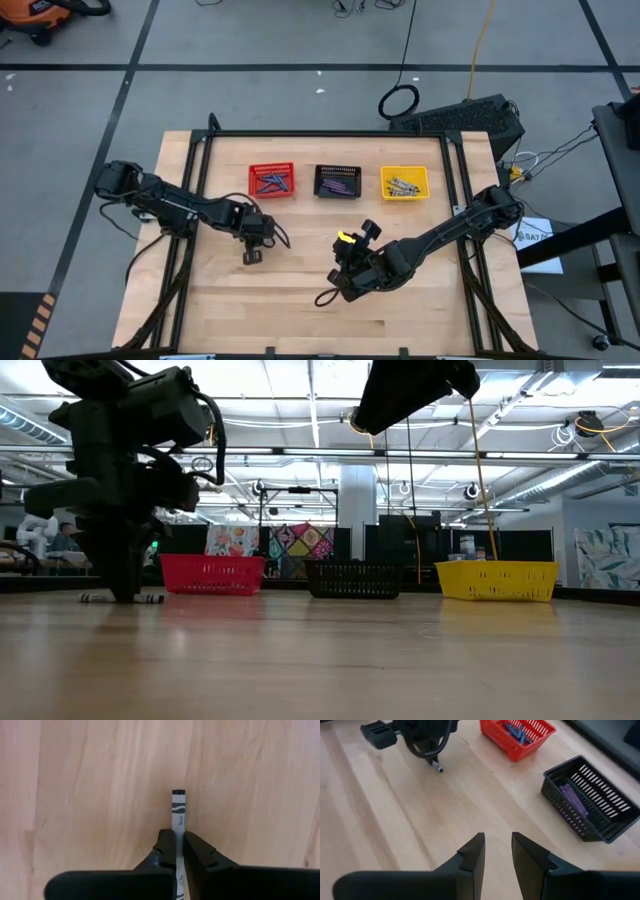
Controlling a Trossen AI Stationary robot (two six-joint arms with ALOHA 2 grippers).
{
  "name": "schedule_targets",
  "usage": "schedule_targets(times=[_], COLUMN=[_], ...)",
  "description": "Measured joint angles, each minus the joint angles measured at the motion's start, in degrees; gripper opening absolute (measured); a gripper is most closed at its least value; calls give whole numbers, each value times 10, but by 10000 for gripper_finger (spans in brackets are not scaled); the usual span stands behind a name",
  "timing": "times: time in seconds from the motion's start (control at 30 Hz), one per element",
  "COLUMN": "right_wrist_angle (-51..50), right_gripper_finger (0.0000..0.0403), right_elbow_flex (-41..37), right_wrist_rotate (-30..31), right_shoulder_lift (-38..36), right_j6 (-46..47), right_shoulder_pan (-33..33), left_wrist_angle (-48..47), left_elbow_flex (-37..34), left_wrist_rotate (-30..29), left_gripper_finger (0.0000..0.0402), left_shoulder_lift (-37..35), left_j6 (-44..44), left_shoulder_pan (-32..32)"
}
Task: Sort crayons
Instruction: Put the black crayon into the yellow bin
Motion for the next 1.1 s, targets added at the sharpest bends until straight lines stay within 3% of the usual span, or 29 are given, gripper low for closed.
schedule_targets(times=[0.23, 0.47, 0.63, 0.77, 1.1], right_wrist_angle=[28, 41, 46, 67, 120], right_gripper_finger=[84, 84, 84, 84, 84], right_elbow_flex=[0, 0, 0, 0, 0], right_wrist_rotate=[-25, -141, -144, -110, 69], right_shoulder_lift=[0, 0, -2, -2, -2], right_j6=[-2, 1, 10, -15, -98], right_shoulder_pan=[10, 38, 64, 87, 112], left_wrist_angle=[29, 27, 103, 162, 307], left_elbow_flex=[17, 66, 113, 155, 207], left_wrist_rotate=[10, 33, 49, 59, 96], left_gripper_finger=[5, 5, 4, 4, 4], left_shoulder_lift=[-30, -42, -41, -45, -46], left_j6=[32, 62, 114, 160, 207], left_shoulder_pan=[-1, -3, -9, -9, -19])
